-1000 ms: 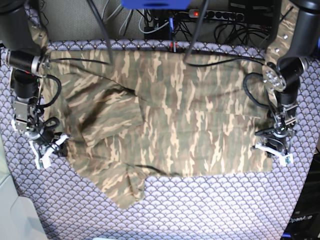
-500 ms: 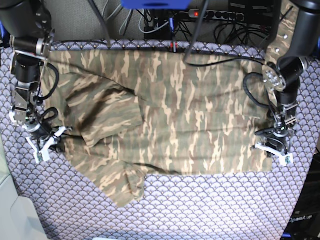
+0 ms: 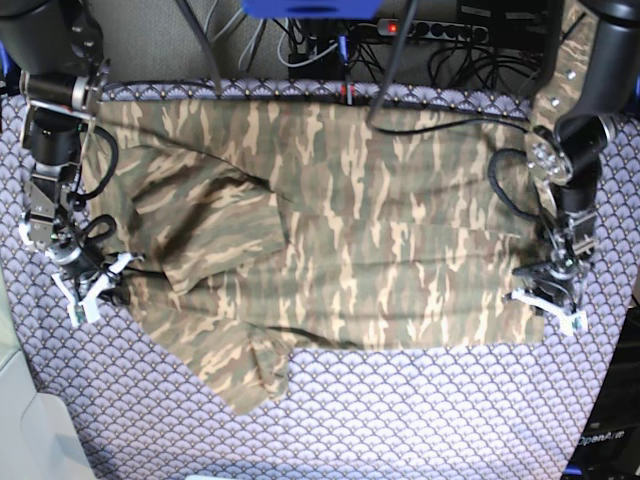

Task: Fold the T-shirt properly
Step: 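Close both grippers on the shirt's hem corners, then lift the hem edge with both grippers and fold it toward the fold line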

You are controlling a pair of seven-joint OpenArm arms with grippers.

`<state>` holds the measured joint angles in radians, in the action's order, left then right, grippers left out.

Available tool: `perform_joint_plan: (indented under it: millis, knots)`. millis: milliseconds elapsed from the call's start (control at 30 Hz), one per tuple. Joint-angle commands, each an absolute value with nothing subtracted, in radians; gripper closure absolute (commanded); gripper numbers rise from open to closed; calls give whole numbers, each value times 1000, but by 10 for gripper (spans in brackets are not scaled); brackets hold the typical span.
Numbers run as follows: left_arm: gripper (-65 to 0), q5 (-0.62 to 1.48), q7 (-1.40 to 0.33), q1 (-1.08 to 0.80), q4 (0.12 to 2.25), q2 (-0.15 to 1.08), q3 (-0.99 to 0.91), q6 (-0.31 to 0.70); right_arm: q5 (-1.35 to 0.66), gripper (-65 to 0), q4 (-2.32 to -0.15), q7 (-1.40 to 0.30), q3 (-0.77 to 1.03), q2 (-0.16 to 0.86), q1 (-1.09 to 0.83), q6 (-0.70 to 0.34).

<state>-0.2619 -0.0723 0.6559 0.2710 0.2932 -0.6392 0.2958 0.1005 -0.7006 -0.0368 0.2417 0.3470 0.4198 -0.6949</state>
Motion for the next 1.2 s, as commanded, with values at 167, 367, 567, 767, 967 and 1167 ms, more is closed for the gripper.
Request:
perform_joint_plan:
  millis: [167,367,567,767,967,1167]
  knots:
    - [0,-262,-237,572,671,223,-634,300,87,0,-720,-10,246,367,446,-698]
    - [0,-262,-351,470,970,142,-630,300,85,0,-720,-10,248,367,446,-698]
    - [0,-262,-369,420,1043,137,-634,300,82,0,-722,-4,249,386,429,-698]
    - [0,-262,-369,390,1076,139,-638,300,13,0,-905,-12,249,406,314,-698]
    - [0,-262,-371,346,1150,137,-639,300,8,0,-1132,-84,249,395,182,-698]
    - [0,-262,-415,305,1211,124,-639,300,8,0,-1307,-136,251,380,93,-698]
